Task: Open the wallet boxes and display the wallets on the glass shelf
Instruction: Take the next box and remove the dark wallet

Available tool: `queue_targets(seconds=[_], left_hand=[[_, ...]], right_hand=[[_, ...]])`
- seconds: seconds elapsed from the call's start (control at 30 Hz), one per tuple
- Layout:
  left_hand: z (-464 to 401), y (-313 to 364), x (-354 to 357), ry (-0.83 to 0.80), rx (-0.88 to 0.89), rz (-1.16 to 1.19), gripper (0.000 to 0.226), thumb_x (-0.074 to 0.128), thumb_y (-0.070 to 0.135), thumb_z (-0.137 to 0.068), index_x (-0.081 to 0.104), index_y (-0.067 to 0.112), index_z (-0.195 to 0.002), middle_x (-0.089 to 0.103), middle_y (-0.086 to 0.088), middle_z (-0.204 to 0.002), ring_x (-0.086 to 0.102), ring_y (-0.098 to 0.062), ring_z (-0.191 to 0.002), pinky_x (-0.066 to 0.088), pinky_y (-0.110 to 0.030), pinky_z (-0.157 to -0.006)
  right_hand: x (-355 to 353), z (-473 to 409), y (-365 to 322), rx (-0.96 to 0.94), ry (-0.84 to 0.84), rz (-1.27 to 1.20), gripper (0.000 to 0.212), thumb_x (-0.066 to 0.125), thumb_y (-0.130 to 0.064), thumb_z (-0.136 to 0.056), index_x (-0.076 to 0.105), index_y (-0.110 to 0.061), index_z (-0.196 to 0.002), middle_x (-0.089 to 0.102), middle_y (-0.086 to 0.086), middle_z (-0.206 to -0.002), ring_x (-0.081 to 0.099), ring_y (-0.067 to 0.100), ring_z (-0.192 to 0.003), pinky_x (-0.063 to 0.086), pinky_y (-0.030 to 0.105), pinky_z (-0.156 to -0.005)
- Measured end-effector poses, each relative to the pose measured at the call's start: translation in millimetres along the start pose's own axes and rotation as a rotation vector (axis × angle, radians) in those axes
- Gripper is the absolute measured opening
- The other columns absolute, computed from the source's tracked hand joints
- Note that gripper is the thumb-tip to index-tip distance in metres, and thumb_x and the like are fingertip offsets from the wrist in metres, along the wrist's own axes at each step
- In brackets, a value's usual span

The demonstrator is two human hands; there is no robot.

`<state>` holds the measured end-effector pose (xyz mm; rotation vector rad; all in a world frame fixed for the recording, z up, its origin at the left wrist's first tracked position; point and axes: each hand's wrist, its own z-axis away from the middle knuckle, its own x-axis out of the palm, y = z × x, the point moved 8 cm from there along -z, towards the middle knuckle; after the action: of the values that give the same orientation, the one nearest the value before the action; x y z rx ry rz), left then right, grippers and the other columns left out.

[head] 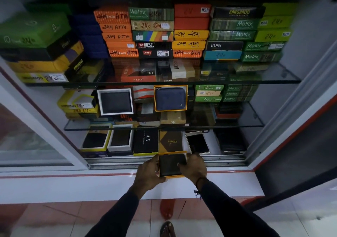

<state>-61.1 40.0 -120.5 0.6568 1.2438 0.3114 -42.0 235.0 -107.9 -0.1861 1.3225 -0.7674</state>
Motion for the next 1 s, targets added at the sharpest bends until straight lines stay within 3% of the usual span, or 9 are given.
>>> queue_targets(seconds=[0.13, 0.23, 0.37, 0.47, 0.57, 0.63, 0.73, 0.83, 1.0], left_hand=[[-2, 1, 3, 0.014, 0.003, 0.003, 0.092, 0.091, 0.043, -0.064, 0.045, 0.027, -0.143, 0.075, 0.005, -0.119, 0.073, -0.017, -0.102, 0.061, -0.035, -0.088], [-3, 1, 3, 0.015, 0.013, 0.000, 0.083, 0.089, 0.039, -0.068, 0.048, 0.027, -0.140, 0.074, 0.003, -0.123, 0.072, -0.019, -0.105, 0.061, -0.038, -0.090], [-8, -4, 4, -0.016, -0.002, 0.008, 0.084, 0.092, 0.037, -0.064, 0.050, 0.021, -0.135, 0.073, 0.000, -0.123, 0.071, -0.024, -0.107, 0.061, -0.042, -0.089], [-12, -7, 4, -0.032, -0.017, 0.023, 0.092, 0.094, 0.037, -0.062, 0.045, 0.021, -0.139, 0.073, -0.001, -0.123, 0.071, -0.025, -0.107, 0.061, -0.042, -0.089], [-15, -11, 4, -0.106, -0.024, 0.267, 0.098, 0.098, 0.028, -0.058, 0.047, 0.027, -0.141, 0.070, 0.002, -0.126, 0.069, -0.027, -0.113, 0.061, -0.043, -0.091], [-16, -10, -1, -0.151, -0.039, 0.524, 0.090, 0.100, 0.017, -0.055, 0.056, 0.034, -0.132, 0.069, 0.001, -0.123, 0.067, -0.027, -0.116, 0.061, -0.043, -0.091], [-18, -3, -17, -0.157, -0.022, 0.655, 0.084, 0.100, 0.023, -0.056, 0.063, 0.040, -0.129, 0.069, -0.006, -0.117, 0.068, -0.022, -0.111, 0.062, -0.035, -0.088], [-21, 5, -27, -0.196, -0.011, 0.764, 0.080, 0.098, 0.028, -0.058, 0.065, 0.035, -0.130, 0.069, -0.006, -0.121, 0.071, -0.021, -0.108, 0.061, -0.032, -0.087], [-19, 17, -33, -0.245, -0.009, 0.853, 0.054, 0.087, 0.021, -0.076, 0.070, 0.026, -0.127, 0.074, -0.006, -0.119, 0.071, -0.016, -0.108, 0.058, -0.020, -0.080]], right_hand=[[13, 2, -5, -0.037, -0.033, 0.134, 0.060, 0.067, -0.045, -0.083, 0.051, -0.021, -0.136, 0.051, 0.007, -0.132, 0.051, 0.029, -0.126, 0.052, 0.048, -0.102], [16, -4, 1, 0.054, -0.071, 0.089, 0.064, 0.070, -0.048, -0.080, 0.054, -0.018, -0.133, 0.053, 0.008, -0.131, 0.052, 0.030, -0.125, 0.051, 0.049, -0.103], [7, -14, 2, 0.120, -0.029, -0.165, 0.047, 0.080, -0.049, -0.073, 0.069, -0.020, -0.108, 0.071, 0.001, -0.105, 0.069, 0.017, -0.096, 0.061, 0.034, -0.081], [-4, -17, -6, 0.123, 0.026, -0.419, 0.037, 0.088, -0.031, -0.069, 0.061, -0.022, -0.092, 0.067, -0.004, -0.098, 0.065, 0.006, -0.085, 0.047, 0.014, -0.058], [-11, -17, -4, 0.202, -0.015, -0.693, 0.028, 0.086, -0.011, -0.073, 0.065, -0.014, -0.091, 0.070, 0.008, -0.112, 0.067, 0.024, -0.107, 0.061, 0.034, -0.075], [-20, -15, 0, 0.232, -0.093, -0.821, 0.024, 0.081, -0.007, -0.078, 0.067, -0.006, -0.098, 0.070, 0.019, -0.118, 0.068, 0.032, -0.107, 0.061, 0.043, -0.083], [-32, -8, 6, 0.267, -0.259, -1.006, 0.029, 0.074, -0.009, -0.086, 0.065, 0.003, -0.110, 0.069, 0.026, -0.124, 0.069, 0.033, -0.102, 0.060, 0.036, -0.078], [-36, -1, 9, 0.260, -0.376, -1.056, 0.041, 0.069, -0.016, -0.091, 0.063, 0.004, -0.126, 0.069, 0.022, -0.123, 0.066, 0.034, -0.114, 0.054, 0.036, -0.091], [-26, 8, 13, 0.301, -0.446, -1.254, 0.034, 0.065, -0.021, -0.094, 0.065, -0.004, -0.123, 0.070, 0.015, -0.110, 0.065, 0.025, -0.103, 0.053, 0.031, -0.088]])
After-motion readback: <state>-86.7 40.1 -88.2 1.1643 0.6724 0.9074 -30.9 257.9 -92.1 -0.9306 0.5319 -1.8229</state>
